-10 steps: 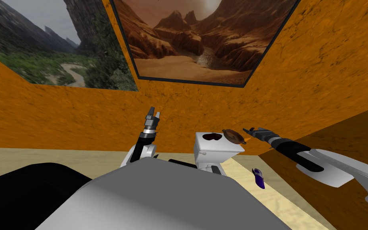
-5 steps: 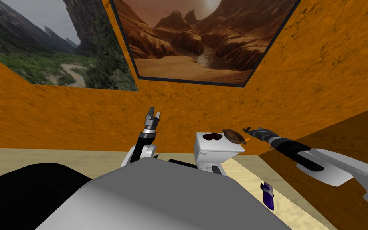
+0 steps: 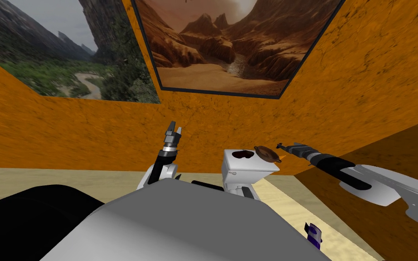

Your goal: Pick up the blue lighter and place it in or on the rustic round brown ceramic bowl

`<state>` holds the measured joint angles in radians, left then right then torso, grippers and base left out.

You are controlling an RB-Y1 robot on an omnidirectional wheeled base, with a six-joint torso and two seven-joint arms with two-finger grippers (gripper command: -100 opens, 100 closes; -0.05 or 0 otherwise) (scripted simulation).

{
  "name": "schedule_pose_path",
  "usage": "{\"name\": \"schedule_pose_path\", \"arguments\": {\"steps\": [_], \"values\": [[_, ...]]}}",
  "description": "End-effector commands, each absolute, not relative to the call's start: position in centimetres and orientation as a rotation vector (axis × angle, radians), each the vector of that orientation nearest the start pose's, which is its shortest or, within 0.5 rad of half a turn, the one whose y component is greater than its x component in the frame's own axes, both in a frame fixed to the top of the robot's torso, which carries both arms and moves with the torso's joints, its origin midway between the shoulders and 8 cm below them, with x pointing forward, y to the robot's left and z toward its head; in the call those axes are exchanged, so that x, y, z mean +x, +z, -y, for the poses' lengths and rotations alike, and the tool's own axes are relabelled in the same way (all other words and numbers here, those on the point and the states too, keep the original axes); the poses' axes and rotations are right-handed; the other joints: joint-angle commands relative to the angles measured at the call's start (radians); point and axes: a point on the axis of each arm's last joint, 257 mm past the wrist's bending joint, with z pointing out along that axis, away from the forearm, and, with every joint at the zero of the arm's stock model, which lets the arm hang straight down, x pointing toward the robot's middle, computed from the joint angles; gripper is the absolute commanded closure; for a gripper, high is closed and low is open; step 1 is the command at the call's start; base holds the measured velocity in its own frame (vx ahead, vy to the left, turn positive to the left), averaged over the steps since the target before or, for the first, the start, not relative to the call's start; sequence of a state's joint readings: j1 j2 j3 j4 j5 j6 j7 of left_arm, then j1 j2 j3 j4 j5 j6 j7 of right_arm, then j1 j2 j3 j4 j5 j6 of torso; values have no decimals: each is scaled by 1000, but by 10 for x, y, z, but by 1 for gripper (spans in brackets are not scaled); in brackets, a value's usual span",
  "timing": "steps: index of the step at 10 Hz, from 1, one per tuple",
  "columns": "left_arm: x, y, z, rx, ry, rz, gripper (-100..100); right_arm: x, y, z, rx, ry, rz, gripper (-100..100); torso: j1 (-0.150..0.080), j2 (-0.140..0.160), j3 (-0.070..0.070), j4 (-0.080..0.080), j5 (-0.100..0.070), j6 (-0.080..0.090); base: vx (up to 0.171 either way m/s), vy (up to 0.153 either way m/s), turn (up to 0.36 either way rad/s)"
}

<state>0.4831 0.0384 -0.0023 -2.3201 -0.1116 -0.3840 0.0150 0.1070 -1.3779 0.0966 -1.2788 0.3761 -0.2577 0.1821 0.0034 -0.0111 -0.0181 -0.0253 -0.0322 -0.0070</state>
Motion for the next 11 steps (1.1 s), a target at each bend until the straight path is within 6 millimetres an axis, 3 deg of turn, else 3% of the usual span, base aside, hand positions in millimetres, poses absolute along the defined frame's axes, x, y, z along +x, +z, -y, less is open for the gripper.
{"name": "schedule_pose_path", "arguments": {"steps": [1,5,6,8,9,11], "values": [[358,24,-264,-618,-1232,-741,0,493,-108,616,-288,-285,-1843,-100,0,0,0,0,0,0,-25,47,-1],[358,24,-264,-618,-1232,-741,0,495,-101,637,-276,-303,-1845,-100,1,0,0,0,0,0,-17,34,-3],[358,24,-264,-618,-1232,-741,0,500,-99,632,-305,-282,-1845,-100,-1,-1,0,0,0,0,-19,58,0],[358,24,-264,-618,-1232,-741,0,499,-92,648,-278,-307,-1840,-100,1,0,0,0,0,0,-21,37,-4],[358,24,-264,-618,-1232,-741,0,503,-90,642,-310,-283,-1842,-100,-1,0,0,0,0,0,-22,37,-1],[358,24,-264,-618,-1232,-741,0,502,-81,659,-279,-311,-1834,-100,0,0,0,0,0,0,-16,30,-2]]}}
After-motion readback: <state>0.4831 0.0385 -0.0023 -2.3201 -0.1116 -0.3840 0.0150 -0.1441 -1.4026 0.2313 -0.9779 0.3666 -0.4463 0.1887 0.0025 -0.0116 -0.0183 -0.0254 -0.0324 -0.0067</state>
